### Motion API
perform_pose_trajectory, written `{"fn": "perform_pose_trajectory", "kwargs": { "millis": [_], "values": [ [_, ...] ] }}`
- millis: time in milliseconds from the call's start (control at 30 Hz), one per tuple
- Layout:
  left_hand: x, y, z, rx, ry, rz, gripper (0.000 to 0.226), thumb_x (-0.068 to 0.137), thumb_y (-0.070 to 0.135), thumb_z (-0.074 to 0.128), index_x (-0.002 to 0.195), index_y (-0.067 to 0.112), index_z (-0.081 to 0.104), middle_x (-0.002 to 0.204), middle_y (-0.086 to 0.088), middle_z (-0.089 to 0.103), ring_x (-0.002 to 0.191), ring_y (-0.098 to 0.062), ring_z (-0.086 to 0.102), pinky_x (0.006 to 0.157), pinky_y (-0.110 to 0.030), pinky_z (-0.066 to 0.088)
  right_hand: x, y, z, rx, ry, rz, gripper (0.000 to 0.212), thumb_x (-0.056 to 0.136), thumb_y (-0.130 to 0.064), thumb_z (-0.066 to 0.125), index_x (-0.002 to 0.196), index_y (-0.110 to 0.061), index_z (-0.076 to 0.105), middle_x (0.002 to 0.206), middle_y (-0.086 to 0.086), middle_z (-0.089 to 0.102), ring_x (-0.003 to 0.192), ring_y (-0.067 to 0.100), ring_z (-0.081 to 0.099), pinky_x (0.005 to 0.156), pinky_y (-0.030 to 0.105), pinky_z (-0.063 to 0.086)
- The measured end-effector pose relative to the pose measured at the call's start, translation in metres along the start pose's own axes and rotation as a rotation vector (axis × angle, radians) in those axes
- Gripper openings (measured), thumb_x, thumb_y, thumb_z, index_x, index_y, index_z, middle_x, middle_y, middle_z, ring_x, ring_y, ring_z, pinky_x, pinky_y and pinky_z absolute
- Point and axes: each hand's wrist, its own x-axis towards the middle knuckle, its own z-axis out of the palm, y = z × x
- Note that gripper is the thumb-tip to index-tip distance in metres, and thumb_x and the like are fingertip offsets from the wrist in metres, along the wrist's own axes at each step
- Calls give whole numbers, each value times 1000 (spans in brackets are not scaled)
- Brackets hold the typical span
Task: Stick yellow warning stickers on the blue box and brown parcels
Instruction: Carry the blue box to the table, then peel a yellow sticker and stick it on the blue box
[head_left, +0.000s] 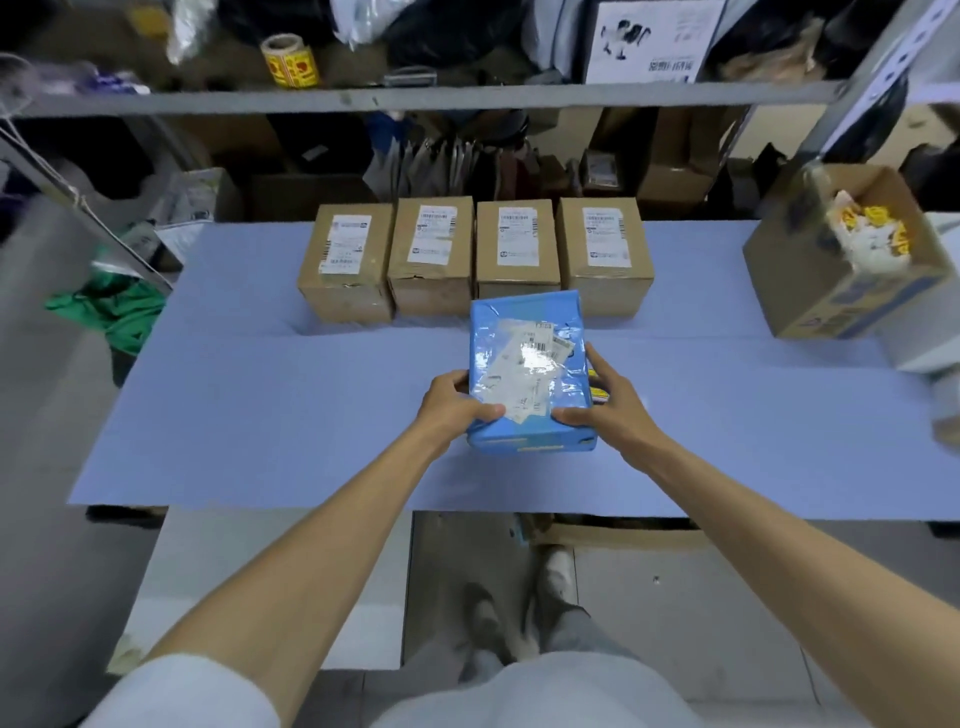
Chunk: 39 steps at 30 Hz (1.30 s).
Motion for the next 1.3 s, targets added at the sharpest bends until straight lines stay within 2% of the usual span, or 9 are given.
{"fn": "perform_pose_trajectory", "kwargs": {
  "millis": [133,300,433,600,800,1000,1067,1200,1300],
  "values": [
    [16,-2,3,-4,44,-2,40,69,-1,80,98,17,59,100,0,65,88,-17,62,77,-32,54,22,5,-2,-7,-48,6,99,74,-4,79,151,-30,24,131,10,53,114,26,58,82,30,54],
    [29,-9,9,20,96,1,51,72,2,79,117,18,61,115,-5,64,107,-24,61,96,-43,51,47,18,-1,-11,-114,12,102,77,-3,76,151,-38,14,130,0,50,108,16,58,65,18,56],
    [38,-14,11,72,119,14,66,71,3,80,130,18,55,117,-6,63,109,-25,60,97,-44,50,59,34,2,-35,-203,33,110,81,-1,72,145,-49,-3,132,-9,40,105,6,56,63,13,54],
    [44,-23,10,64,77,-31,82,72,5,81,142,21,42,124,-10,57,102,-25,62,94,-41,52,75,48,-2,-111,-202,98,109,80,3,71,150,-41,-1,132,-1,42,106,16,56,59,14,54],
    [58,-29,1,109,59,-41,91,71,8,82,145,31,33,103,2,53,104,-25,59,91,-39,53,90,43,-1,-234,-182,108,103,81,0,71,152,-36,6,132,0,43,99,16,58,57,16,55],
    [77,-20,-2,136,52,-22,79,75,13,79,140,27,37,108,-2,54,98,-20,57,80,-28,49,98,38,-1,-386,-172,104,104,82,-5,72,153,-31,2,146,5,40,118,27,55,93,43,53],
    [79,-19,-3,146,72,-25,78,75,11,79,139,27,38,103,-1,55,93,-19,58,75,-27,49,99,36,0,-412,-174,96,104,82,-7,73,153,-32,2,148,5,39,121,28,53,93,45,52],
    [83,-22,-4,119,59,-38,79,75,9,79,140,27,38,98,1,55,94,-21,58,83,-35,52,97,43,-5,-305,-184,89,96,83,-15,73,152,-36,11,137,0,45,103,16,61,69,20,56],
    [84,-25,-4,113,74,-33,79,75,9,78,140,27,38,101,-1,56,98,-22,58,89,-40,52,97,49,-11,-275,91,17,62,87,-24,69,143,-22,41,118,3,59,91,15,63,68,19,51]
  ]
}}
